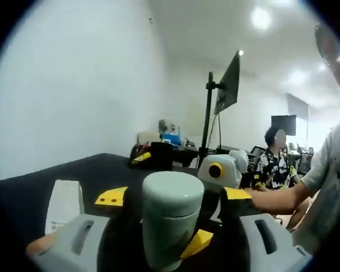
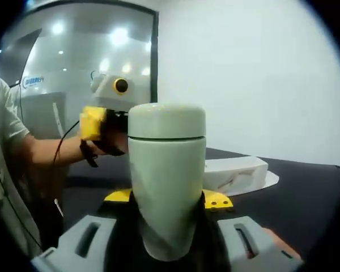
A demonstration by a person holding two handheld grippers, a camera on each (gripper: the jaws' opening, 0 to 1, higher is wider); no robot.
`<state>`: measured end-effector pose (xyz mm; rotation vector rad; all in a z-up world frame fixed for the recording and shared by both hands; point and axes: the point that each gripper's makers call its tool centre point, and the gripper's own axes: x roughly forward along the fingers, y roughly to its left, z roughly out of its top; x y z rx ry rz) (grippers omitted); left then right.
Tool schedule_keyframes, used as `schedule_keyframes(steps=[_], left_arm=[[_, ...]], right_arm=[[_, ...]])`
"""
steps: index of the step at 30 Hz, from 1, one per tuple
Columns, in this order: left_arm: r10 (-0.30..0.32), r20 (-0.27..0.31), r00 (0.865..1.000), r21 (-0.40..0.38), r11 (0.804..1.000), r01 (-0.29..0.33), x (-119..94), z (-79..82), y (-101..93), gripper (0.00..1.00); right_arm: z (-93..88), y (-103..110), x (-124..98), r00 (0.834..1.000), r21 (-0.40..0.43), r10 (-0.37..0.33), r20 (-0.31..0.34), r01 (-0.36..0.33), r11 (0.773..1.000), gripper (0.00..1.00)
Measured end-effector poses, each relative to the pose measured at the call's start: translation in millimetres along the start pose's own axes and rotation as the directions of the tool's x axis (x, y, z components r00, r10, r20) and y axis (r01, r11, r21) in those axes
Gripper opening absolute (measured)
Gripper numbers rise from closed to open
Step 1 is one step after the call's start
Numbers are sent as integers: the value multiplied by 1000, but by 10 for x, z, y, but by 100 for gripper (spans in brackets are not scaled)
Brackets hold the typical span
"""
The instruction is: Assemble the cup parts correctly, then place the assembled cup into the box.
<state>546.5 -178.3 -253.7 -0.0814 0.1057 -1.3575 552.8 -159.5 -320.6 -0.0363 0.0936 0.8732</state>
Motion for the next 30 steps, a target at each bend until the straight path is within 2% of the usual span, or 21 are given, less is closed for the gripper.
schedule_keyframes(steps=[1,2,4,5,6,7,8,9,10,11,13,14,15,16,17,18,20,22,24,27,30], left_arm=[[61,-5,998,2,998,-61,-12,-6,44,67],[103,22,994,-4,995,-103,-23,31,43,65],[211,54,976,-13,978,-210,-62,83,70,62],[250,98,963,-15,968,-250,-76,150,64,59],[325,86,942,-53,945,-322,-113,154,97,55],[331,93,939,-51,943,-328,-107,172,70,53],[370,94,924,-53,929,-367,-108,194,87,53],[388,80,918,-28,922,-387,-104,190,67,53],[376,103,921,-3,926,-377,-74,225,6,55],[432,109,895,-3,901,-435,-92,248,62,58],[477,127,870,-14,877,-479,-103,280,82,57],[522,89,848,-51,853,-520,-111,212,111,56],[504,76,860,-30,863,-504,-65,175,59,54],[522,63,851,-39,853,-520,-35,129,83,54],[525,38,851,-33,851,-524,-3,65,76,53],[524,46,851,-32,852,-523,40,45,59,52],[547,37,837,8,837,-547,58,1,89,49],[597,46,801,79,797,-599,9,-3,154,42],[563,53,825,72,822,-566,46,9,139,42],[510,20,860,58,858,-511,36,4,143,41],[444,16,896,43,895,-445,30,-2,131,41]], right_arm=[[0,1,0,1000,0,0,0,0,1000,41],[1,2,0,1000,-1,0,0,0,1000,41],[0,-4,-1,1000,-3,0,-1,0,1000,41],[-1,-3,-1,1000,-4,0,-1,0,1000,41],[-1,-2,-2,1000,-5,0,0,0,1000,41],[-1,-1,-2,1000,-5,0,1,0,1000,41],[-1,-1,-4,1000,-6,-1,1,1,1000,41],[-1,3,-6,1000,-7,-1,1,1,1000,41],[-1,6,-7,1000,-9,-1,1,1,1000,41],[-1,5,-7,1000,-9,-1,0,1,1000,41],[-2,6,-7,1000,-11,-2,-1,2,1000,41],[-2,6,-7,1000,-10,-2,0,2,1000,41],[-2,5,-7,1000,-11,-2,0,2,1000,41],[-2,5,-7,1000,-10,-2,1,2,1000,41],[-2,6,-6,1000,-10,-2,1,2,1000,41],[-2,9,-5,1000,-11,-2,1,2,1000,41],[-2,13,-6,1000,-13,-3,2,3,1000,41],[-3,12,-12,1000,-12,-4,1,4,1000,41],[-2,6,-19,1000,-8,-6,2,6,1000,41],[0,9,-16,1000,-7,-4,1,4,1000,41],[3,16,-2,1000,-9,-4,-1,4,1000,41]])
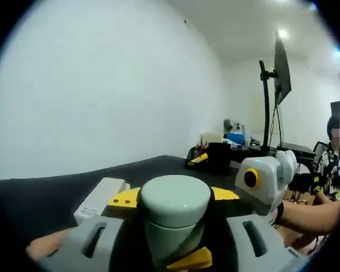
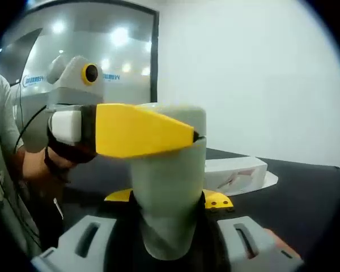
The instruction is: Assemble the cup parts correctly, then place the assembled cup into the box.
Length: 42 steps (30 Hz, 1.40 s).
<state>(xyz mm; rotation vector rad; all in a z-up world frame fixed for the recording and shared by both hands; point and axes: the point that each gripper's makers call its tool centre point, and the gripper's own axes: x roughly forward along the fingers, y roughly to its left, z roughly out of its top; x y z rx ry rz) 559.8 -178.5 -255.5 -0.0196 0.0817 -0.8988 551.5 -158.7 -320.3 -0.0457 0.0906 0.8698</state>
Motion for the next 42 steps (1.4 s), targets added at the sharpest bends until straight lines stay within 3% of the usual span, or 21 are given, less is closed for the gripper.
schedule_keyframes(steps=[3,7,11,16,18,20,22,23,28,30,34,36,39,40,42], left_arm=[[-125,-4,992,-14,992,125,0,2,10,40],[-276,4,961,-19,961,276,0,8,15,39],[-351,19,936,-19,936,351,3,13,-3,38],[-332,67,941,-15,943,333,-7,17,-37,39],[-285,81,955,-47,956,289,-8,16,-7,41],[-215,91,972,-36,975,219,-35,34,28,53],[-209,114,971,12,978,209,-79,72,-71,65],[-159,114,981,21,987,157,-68,94,-37,67],[-82,115,990,57,995,76,-55,222,-106,61],[-37,85,996,93,995,29,-13,206,-77,55],[15,88,996,93,995,-23,36,187,-57,51],[68,34,997,57,996,-70,31,102,14,42],[20,54,998,57,998,-23,38,107,-59,42],[-15,57,998,17,1000,14,44,118,-81,41],[-47,61,997,13,999,46,51,120,-27,41]], right_arm=[[1,-6,6,1000,1,-2,3,2,1000,41],[3,-9,19,1000,3,-4,4,4,1000,41],[1,-9,12,1000,1,-2,8,2,1000,41],[1,-20,10,1000,5,-3,11,3,1000,41],[2,-8,11,1000,7,-3,14,3,1000,41],[1,-6,3,1000,10,-4,17,3,1000,41],[1,-7,-2,1000,10,-3,20,3,1000,41],[2,-4,-1,1000,9,-3,19,3,1000,41],[0,-6,1,1000,2,-2,14,2,1000,41],[-2,-6,-1,1000,1,-2,13,2,1000,41],[-3,-2,0,1000,-4,-3,9,3,1000,41],[-7,9,0,1000,-5,-4,7,4,1000,41],[-19,8,-5,1000,-5,3,4,-3,1000,41],[-23,11,-8,1000,-8,7,1,-7,1000,41],[-27,4,5,1000,-11,9,-6,-9,1000,41]])
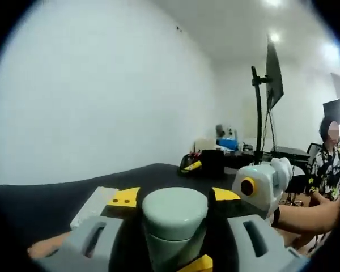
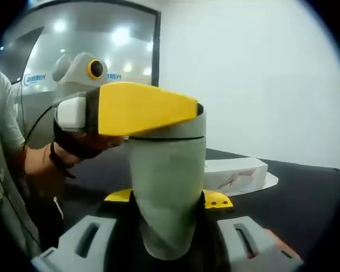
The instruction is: Assemble the cup parts correctly, then place the assembled cup into the box.
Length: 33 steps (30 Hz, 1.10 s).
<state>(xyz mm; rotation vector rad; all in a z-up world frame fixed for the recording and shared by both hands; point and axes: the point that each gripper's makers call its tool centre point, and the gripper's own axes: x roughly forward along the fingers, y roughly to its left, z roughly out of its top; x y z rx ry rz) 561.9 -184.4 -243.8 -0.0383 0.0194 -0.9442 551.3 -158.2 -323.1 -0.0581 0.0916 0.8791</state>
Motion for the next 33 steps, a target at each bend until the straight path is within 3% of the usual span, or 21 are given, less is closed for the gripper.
schedule_keyframes(steps=[5,8,9,10,11,13,15,20,22,24,25,26,28,29,31,33], left_arm=[[-134,-20,991,-33,990,133,3,-11,-8,40],[-266,-16,964,-23,964,266,12,3,-74,40],[-312,-9,950,0,950,312,11,5,-94,40],[-352,-9,936,-28,936,352,12,10,-106,40],[-364,-16,931,-43,931,363,32,4,-81,39],[-417,-12,909,-50,908,416,34,13,-90,39],[-433,-18,901,-52,901,432,29,16,-79,39],[-398,-22,917,-28,917,398,1,27,-119,41],[-339,18,941,-32,940,339,-8,53,-71,43],[-347,177,921,-151,915,374,-108,275,-119,57],[-314,198,928,-188,917,351,-130,306,-79,68],[-293,199,935,-192,924,331,-146,303,-51,69],[-151,131,980,-145,975,169,-157,199,106,62],[-93,98,991,-112,988,104,-162,140,153,57],[3,94,996,-104,995,7,-176,102,156,53],[10,76,997,-100,995,-2,-169,64,35,55]], right_arm=[[-6,-5,17,1000,-2,7,-6,-7,1000,40],[-11,-2,1,1000,-7,10,-2,-10,1000,40],[-9,4,-3,1000,-6,9,1,-9,1000,40],[-8,3,-4,1000,-6,7,3,-7,1000,40],[-7,0,-3,1000,-4,5,3,-5,1000,40],[-7,-11,-2,1000,-1,5,3,-5,1000,40],[-5,-16,6,1000,1,4,1,-4,1000,40],[0,9,4,1000,-9,11,-4,-11,1000,40],[0,-9,-4,1000,1,5,6,-5,1000,40],[5,-8,-6,1000,2,3,11,-3,1000,40],[8,0,-5,1000,1,2,11,-2,1000,40],[9,5,-3,1000,-2,2,9,-2,1000,40],[9,-2,-2,1000,-4,3,3,-3,1000,40],[11,4,-2,1000,-5,3,2,-3,1000,40],[12,4,-1,1000,-5,2,4,-2,1000,40],[14,2,1,1000,-4,1,7,-1,1000,40]])
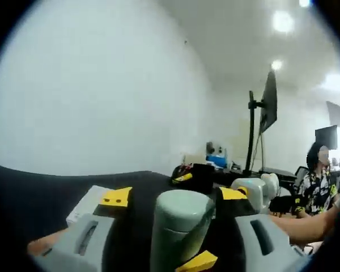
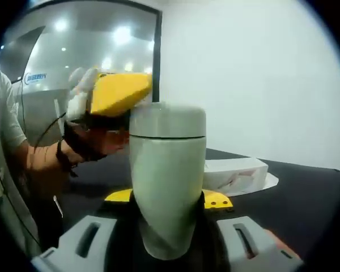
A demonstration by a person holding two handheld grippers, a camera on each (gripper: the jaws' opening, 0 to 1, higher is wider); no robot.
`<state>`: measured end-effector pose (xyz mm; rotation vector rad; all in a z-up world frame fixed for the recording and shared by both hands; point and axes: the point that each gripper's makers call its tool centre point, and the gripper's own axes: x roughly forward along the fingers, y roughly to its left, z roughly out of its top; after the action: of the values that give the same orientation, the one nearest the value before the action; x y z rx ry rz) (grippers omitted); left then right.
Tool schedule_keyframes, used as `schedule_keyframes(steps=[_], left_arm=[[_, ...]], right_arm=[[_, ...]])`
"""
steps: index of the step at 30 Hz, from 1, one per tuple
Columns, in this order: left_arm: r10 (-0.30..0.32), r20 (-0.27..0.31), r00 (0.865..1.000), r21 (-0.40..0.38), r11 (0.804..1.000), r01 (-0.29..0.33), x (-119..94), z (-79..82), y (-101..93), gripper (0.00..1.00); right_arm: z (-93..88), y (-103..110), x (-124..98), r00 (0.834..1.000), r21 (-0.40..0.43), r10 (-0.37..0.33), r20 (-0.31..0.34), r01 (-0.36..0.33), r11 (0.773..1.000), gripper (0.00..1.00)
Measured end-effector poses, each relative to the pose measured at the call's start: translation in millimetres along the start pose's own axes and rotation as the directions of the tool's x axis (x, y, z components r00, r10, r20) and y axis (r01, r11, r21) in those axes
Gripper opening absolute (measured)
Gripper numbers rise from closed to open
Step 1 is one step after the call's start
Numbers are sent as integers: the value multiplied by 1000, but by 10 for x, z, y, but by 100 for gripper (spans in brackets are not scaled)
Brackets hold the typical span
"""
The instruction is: Assemble the cup parts correctly, then place the assembled cup into the box.
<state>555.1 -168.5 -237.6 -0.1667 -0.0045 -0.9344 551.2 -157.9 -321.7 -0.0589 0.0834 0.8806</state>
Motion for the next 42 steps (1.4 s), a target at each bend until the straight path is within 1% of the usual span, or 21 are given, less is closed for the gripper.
schedule_keyframes(steps=[4,6,7,8,14,16,17,21,24,25,26,28,29,30,31,32,34,35,37,40,42], left_arm=[[86,-43,995,79,993,-83,64,-65,-76,59],[123,-54,991,143,983,-114,109,-86,-36,48],[161,-40,986,179,972,-151,116,-70,19,42],[116,-45,992,184,977,-106,128,-82,-56,42],[54,-103,993,110,993,-43,70,-87,-23,40],[9,-119,993,84,996,1,59,-105,-51,39],[-32,-108,994,90,995,41,71,-95,-45,39],[-127,-84,988,55,990,132,85,-95,-55,38],[-202,-78,976,44,978,205,95,-94,-78,38],[-247,-84,965,55,966,252,98,-98,-94,38],[-259,-84,962,32,964,262,113,-97,-78,37],[-332,-97,938,44,940,338,91,-100,-126,37],[-332,-96,938,34,941,336,104,-106,-108,37],[-371,-111,922,28,926,376,90,-109,-131,37],[-367,-109,924,20,928,372,118,-109,-105,37],[-398,-106,911,20,915,402,109,-114,-130,37],[-401,-111,909,-1,915,404,134,-115,-102,37],[-427,-108,898,-3,903,429,119,-115,-117,36],[-419,-108,902,-14,907,420,135,-117,-107,38],[-370,-85,925,-4,929,371,123,-113,-139,40],[-249,-58,967,21,968,251,103,-81,-74,43]], right_arm=[[1,2,-4,1000,-2,0,-2,0,1000,41],[2,3,-6,1000,-9,1,-7,-1,1000,41],[3,-2,-9,1000,-12,-1,-10,1,1000,40],[8,-7,-12,1000,-11,-3,-7,3,1000,40],[11,-1,-20,1000,2,-2,-3,2,1000,40],[13,12,-14,1000,-1,1,-3,-1,1000,40],[13,18,-17,1000,-4,1,-2,-1,1000,40],[10,17,-25,1000,-3,0,2,0,1000,40],[4,8,-34,1000,-4,-2,0,2,1000,40],[4,14,-42,1000,-6,1,-1,-1,1000,40],[2,12,-39,1000,-6,-2,-4,2,1000,40],[1,38,-45,1000,-13,1,-4,-1,1000,40],[0,34,-43,1000,-12,-1,-6,1,1000,40],[-2,36,-46,1000,-15,2,-6,-2,1000,40],[-2,33,-44,1000,-14,-1,-7,1,1000,40],[-5,28,-42,1000,-8,-2,-8,2,1000,40],[-8,18,-39,1000,0,-4,-5,4,1000,40],[-9,19,-42,1000,-1,0,-4,0,1000,40],[-8,1,-40,1000,4,-4,-4,4,1000,40],[-10,9,-43,1000,4,1,-5,-1,1000,40],[-10,7,-46,1000,3,-1,-3,1,1000,40]])
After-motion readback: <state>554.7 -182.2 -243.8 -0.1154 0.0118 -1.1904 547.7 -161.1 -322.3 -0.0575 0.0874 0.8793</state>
